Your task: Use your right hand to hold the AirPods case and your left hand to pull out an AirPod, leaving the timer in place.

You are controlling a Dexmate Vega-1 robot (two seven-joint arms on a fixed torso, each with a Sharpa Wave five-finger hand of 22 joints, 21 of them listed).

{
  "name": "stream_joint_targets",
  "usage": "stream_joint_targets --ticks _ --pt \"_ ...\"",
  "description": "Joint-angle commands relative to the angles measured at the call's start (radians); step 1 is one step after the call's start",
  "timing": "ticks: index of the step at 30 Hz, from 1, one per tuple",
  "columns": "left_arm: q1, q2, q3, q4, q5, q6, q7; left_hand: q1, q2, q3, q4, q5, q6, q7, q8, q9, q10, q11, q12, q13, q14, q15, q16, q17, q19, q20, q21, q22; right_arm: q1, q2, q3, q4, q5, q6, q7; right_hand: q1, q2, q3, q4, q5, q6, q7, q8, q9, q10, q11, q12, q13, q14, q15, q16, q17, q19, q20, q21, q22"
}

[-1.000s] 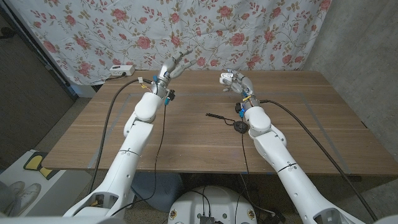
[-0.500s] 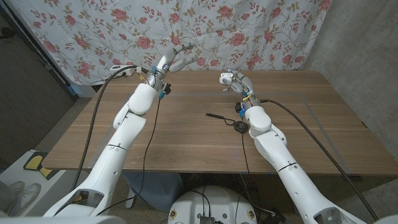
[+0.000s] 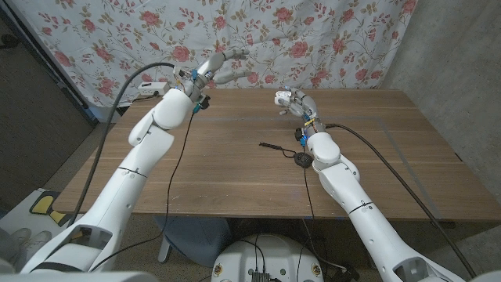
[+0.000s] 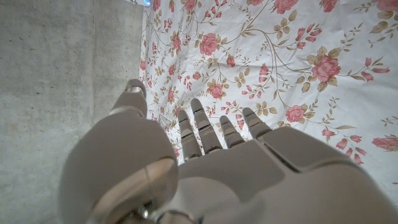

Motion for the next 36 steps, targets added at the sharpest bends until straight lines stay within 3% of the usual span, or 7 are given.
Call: stream_joint_targets --ticks 1,8,16,31,36 --pt "-0.104 0.091 0.067 -0.095 0.100 0.217 -0.205 -0.020 0.012 -0.001 0.014 0.003 -0.024 0.005 0.000 0.001 0.004 0.010 -0.005 0.006 -0.008 0.020 -0.005 0.003 -0.001 0.015 -0.006 0.001 0.011 0.008 0.007 0.022 0.021 0.030 0.011 0.014 0.000 -0.003 -0.001 0.005 -0.001 0.003 -0.001 0.003 0.146 -0.135 0.003 0.027 0.047 -0.169 -0.003 0.004 -0.005 -0.094 0.009 -0.001" --pt "-0.144 0.103 0.096 -0.122 0.133 0.259 -0.256 -0.037 0.019 -0.002 0.016 0.007 -0.019 0.005 0.013 0.000 0.079 -0.014 0.020 0.012 0.020 0.011 0.002 0.002 0.001 0.017 -0.005 0.002 0.019 0.006 0.015 0.034 0.050 0.025 0.035 0.015 0.000 -0.005 0.000 0.006 0.018 0.001 0.006 0.003 0.148 -0.138 0.002 0.030 0.048 -0.169 -0.006 0.005 -0.012 -0.094 0.018 -0.002" --pt "-0.162 0.108 0.107 -0.116 0.136 0.229 -0.247 -0.031 0.036 0.013 0.004 0.017 -0.030 0.007 0.016 -0.001 0.140 -0.042 0.037 0.024 0.080 -0.025 0.014 0.000 0.020 0.010 0.001 0.002 0.034 0.007 0.019 0.059 0.066 0.042 0.048 0.016 0.000 -0.006 0.000 0.006 0.031 -0.001 0.010 0.003 0.149 -0.137 0.001 0.032 0.049 -0.169 -0.008 0.007 -0.017 -0.094 0.027 -0.004" --pt "-0.190 0.120 0.133 -0.117 0.162 0.251 -0.291 -0.027 0.040 0.024 -0.005 0.021 -0.031 0.005 0.019 -0.002 0.204 -0.044 0.060 0.042 0.132 -0.052 0.021 -0.001 0.028 0.010 0.001 0.002 0.036 0.006 0.025 0.066 0.100 0.034 0.070 0.017 0.000 -0.009 0.000 0.007 0.062 -0.009 0.017 0.003 0.150 -0.135 -0.003 0.034 0.051 -0.169 -0.012 0.010 -0.024 -0.093 0.048 -0.006" --pt "-0.204 0.125 0.147 -0.123 0.182 0.265 -0.310 -0.013 0.046 0.037 -0.014 0.025 -0.038 0.004 0.018 -0.002 0.233 -0.058 0.069 0.052 0.166 -0.064 0.026 -0.001 0.038 0.008 0.004 0.001 0.036 0.005 0.025 0.063 0.111 0.029 0.078 0.018 0.000 -0.010 0.000 0.008 0.086 -0.004 0.025 0.003 0.151 -0.134 -0.004 0.034 0.051 -0.169 -0.014 0.012 -0.028 -0.093 0.056 -0.007"
